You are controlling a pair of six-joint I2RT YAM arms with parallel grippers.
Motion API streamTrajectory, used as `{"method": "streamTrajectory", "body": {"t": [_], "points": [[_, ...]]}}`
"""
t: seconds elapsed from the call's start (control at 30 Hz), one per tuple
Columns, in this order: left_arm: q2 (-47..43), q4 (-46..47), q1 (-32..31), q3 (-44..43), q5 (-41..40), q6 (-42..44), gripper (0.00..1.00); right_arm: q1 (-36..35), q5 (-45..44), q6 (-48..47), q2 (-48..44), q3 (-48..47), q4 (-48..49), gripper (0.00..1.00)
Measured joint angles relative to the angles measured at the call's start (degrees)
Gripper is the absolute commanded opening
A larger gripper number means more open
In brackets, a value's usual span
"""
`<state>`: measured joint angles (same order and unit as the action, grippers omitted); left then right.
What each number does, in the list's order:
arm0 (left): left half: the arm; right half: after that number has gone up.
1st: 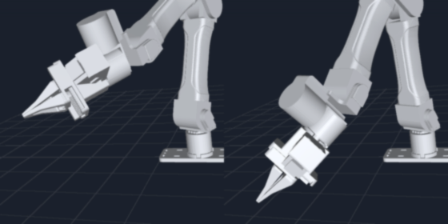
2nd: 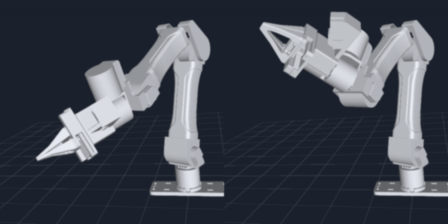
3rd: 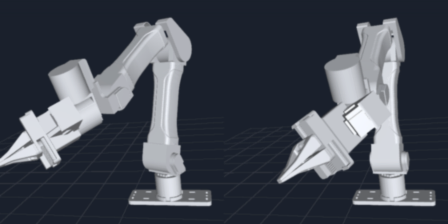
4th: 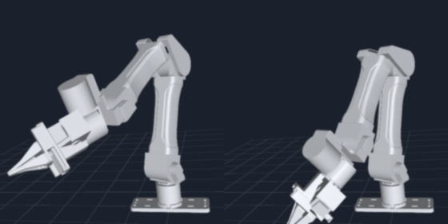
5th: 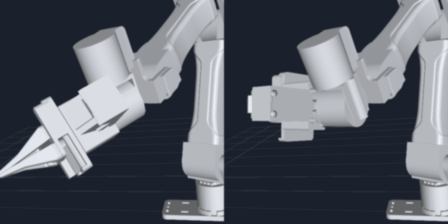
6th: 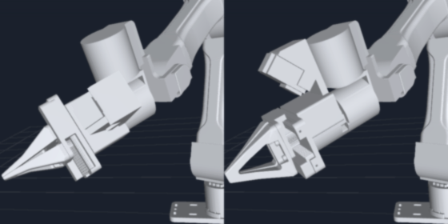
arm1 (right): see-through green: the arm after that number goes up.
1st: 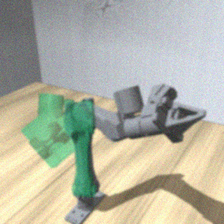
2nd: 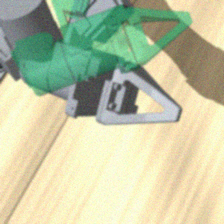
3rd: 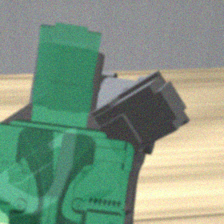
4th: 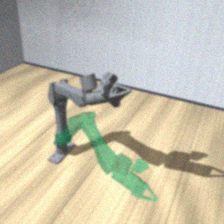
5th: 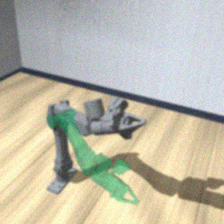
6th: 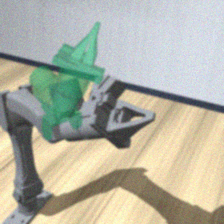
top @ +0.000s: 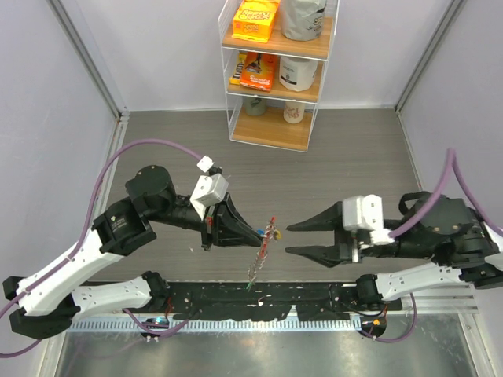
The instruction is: Put the keys on the keyring
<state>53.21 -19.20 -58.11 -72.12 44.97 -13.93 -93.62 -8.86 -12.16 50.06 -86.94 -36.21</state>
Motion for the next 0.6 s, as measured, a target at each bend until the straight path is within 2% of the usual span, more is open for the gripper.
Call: {"method": "streamTrajectory", "body": {"t": [0.27,0.6], "points": [[0.2,-5.8,0.0,-0.1,1.1,3.9,0.00,0.0,3.0,-1.1,7.3,-3.6,-7.6,0.41],[-0.8,-8.7,0.0,-0.1,2.9,6.2,0.00,0.2,3.9,-1.2,10.8,-4.3,-9.4,0.39]]}}
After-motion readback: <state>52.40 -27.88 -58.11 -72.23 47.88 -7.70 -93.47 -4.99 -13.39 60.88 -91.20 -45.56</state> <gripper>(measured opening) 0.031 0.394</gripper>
